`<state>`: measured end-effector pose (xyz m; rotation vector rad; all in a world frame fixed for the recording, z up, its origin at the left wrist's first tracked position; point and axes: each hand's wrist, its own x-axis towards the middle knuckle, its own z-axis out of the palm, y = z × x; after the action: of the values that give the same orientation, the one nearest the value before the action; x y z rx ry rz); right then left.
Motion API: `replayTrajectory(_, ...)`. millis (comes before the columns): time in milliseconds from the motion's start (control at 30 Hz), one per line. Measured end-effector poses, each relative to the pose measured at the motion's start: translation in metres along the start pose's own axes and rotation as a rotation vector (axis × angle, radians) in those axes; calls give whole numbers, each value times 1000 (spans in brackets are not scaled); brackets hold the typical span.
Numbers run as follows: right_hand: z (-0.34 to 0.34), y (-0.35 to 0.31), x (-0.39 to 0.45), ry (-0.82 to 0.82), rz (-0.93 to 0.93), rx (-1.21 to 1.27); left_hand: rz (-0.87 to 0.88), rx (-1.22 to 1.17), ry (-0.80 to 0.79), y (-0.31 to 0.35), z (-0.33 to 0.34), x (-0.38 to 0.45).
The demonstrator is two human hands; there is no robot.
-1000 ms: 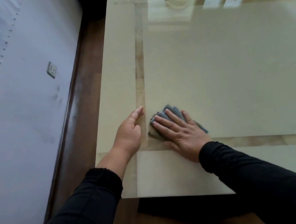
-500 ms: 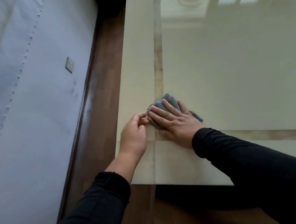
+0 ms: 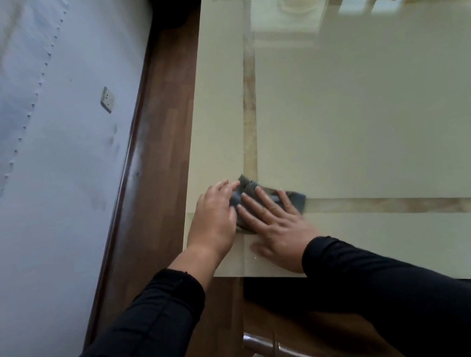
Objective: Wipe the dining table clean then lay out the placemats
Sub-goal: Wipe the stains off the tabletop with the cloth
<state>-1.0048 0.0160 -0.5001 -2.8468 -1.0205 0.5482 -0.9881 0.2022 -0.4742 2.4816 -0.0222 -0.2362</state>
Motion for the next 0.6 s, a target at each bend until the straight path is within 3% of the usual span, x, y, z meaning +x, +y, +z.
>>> replayTrajectory(100, -7, -1, -8, 35, -7, 40, 7, 58, -103, -11, -5, -15)
replayTrajectory(233, -15, 6, -22, 194, 384, 103, -49, 101, -107, -9, -11, -24)
replayTrajectory(300, -10, -2, -26, 194, 496, 91, -82, 93, -89, -2, -9, -27)
replayTrajectory(433, -8, -21, -14, 195, 472, 128, -157, 119, -106, 8, -2, -36)
replayTrajectory(600, -20, -44, 2, 63, 241, 156, -303, 139, -118, -5, -14, -46)
